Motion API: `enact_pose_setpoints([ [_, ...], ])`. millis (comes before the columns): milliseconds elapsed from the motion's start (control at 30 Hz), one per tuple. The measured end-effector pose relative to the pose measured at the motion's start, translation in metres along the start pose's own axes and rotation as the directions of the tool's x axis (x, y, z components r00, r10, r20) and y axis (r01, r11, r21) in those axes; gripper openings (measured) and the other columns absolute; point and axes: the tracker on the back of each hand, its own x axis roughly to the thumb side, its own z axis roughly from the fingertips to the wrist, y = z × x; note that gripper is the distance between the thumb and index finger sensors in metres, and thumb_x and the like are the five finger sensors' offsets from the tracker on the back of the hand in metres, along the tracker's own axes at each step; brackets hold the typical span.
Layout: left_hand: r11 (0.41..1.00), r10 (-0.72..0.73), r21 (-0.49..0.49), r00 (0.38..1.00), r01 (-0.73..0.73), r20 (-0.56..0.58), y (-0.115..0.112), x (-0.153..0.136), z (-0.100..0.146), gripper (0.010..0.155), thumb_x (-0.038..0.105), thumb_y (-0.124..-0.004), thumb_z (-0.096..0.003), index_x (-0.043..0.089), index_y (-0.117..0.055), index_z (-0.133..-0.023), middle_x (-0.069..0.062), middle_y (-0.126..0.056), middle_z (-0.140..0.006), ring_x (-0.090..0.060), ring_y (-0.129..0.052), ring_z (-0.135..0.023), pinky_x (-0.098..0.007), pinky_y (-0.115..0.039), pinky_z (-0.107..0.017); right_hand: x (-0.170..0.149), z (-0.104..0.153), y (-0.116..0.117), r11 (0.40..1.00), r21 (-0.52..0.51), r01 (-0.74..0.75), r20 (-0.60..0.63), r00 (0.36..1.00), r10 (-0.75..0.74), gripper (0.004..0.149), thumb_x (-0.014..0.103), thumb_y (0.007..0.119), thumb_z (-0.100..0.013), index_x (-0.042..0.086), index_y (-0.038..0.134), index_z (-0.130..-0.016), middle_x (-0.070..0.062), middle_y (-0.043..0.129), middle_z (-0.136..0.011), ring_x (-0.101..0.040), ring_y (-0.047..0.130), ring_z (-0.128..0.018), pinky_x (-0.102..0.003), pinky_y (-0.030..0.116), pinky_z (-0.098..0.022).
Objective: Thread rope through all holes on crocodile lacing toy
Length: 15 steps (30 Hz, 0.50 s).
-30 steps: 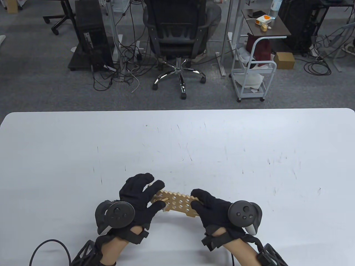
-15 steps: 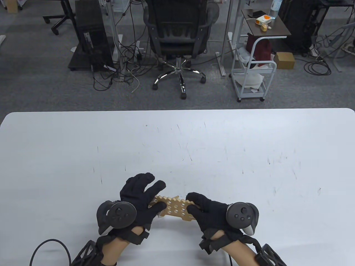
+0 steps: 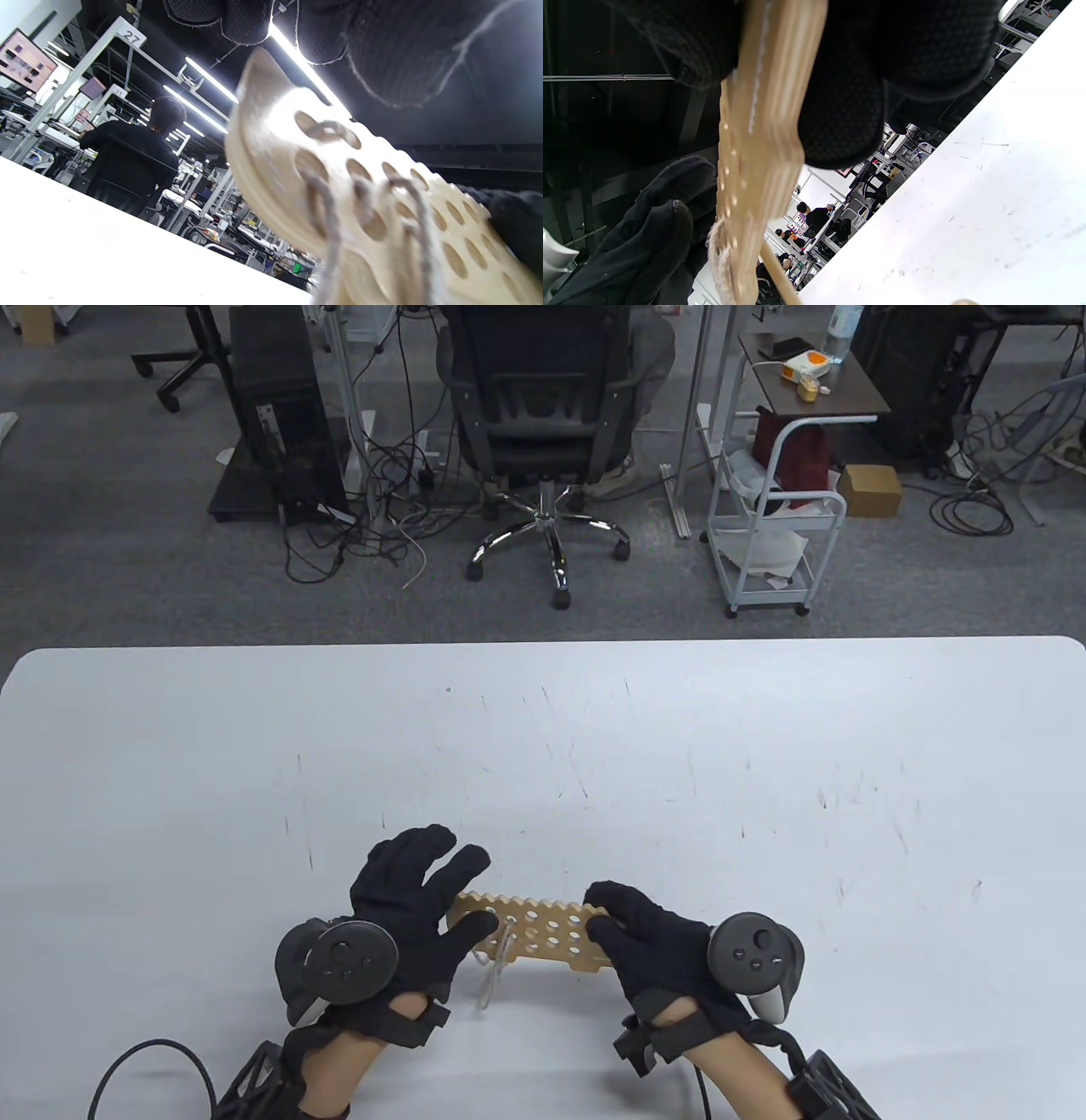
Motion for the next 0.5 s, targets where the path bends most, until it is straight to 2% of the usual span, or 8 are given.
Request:
enact_pose_setpoints([
  [300,0.997,0.037,0.069,0.992,-0.029,-0.119,0.014,-0.019,-0.002,0.064,0.047,-0.085,-0.0426,0.041,-0.066,-0.103,-0.004,-0.062,-0.108,-0.036,-0.057,-0.102,-0.06,-0.039,-0.078,-0.003,-0.001,-0.006,0.998,-0.029,0.056,-0.031,0.998,-0.057,0.046,0.038,0.08,-0.047,0.017,0.076,-0.088,-0.004,0.098,-0.066,-0.023,0.105,-0.044,-0.045,0.083,-0.038],
  [500,0.999,0.052,0.021,0.979,-0.049,-0.198,0.005,-0.034,-0.004,0.059,0.043,-0.086,-0.043,0.045,-0.07,-0.1,-0.003,-0.072,-0.102,-0.035,-0.065,-0.099,-0.06,-0.043,-0.078,-0.006,-0.002,-0.01,0.992,-0.049,0.12,-0.049,0.991,-0.122,0.046,0.038,0.08,-0.047,0.017,0.076,-0.088,-0.004,0.098,-0.066,-0.022,0.105,-0.044,-0.045,0.083,-0.038],
])
